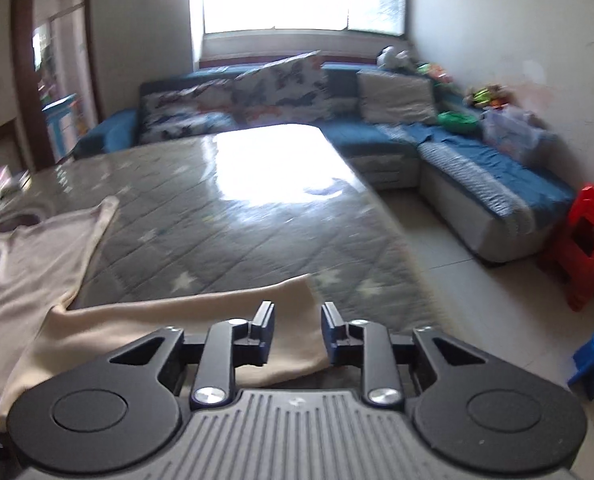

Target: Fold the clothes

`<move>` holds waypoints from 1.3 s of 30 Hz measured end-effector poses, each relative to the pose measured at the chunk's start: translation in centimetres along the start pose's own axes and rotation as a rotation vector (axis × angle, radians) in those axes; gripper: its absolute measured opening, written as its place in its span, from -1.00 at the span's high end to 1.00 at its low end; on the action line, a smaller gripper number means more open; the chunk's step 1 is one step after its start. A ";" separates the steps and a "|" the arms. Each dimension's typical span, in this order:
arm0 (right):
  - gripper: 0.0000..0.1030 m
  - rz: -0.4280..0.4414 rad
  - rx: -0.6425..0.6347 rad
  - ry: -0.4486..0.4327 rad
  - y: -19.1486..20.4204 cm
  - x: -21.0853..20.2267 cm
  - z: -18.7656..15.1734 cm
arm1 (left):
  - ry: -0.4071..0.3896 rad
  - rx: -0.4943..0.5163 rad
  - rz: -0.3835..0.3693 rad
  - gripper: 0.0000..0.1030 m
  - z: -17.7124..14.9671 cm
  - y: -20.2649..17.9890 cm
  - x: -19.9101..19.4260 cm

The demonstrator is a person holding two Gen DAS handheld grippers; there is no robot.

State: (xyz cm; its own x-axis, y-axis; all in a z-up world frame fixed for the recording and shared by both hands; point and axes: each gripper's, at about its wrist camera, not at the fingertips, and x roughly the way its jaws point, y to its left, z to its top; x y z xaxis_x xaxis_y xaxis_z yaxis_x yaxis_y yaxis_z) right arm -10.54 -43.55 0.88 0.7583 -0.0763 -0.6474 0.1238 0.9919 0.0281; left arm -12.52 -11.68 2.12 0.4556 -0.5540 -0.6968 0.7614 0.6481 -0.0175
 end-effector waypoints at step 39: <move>0.19 0.533 -0.666 0.013 24.9 -3.9 -2.0 | -0.040 -0.734 0.932 -0.01 -13.6 23.1 -16.8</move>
State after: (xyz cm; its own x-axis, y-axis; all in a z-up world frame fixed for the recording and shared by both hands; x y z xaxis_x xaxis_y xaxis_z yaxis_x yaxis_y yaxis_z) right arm -11.68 -18.34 2.56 0.6006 0.4146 -0.6837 -0.6528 0.7480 -0.1198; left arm -8.84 19.68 3.69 0.7181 0.2826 -0.6360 -0.3120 0.9476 0.0687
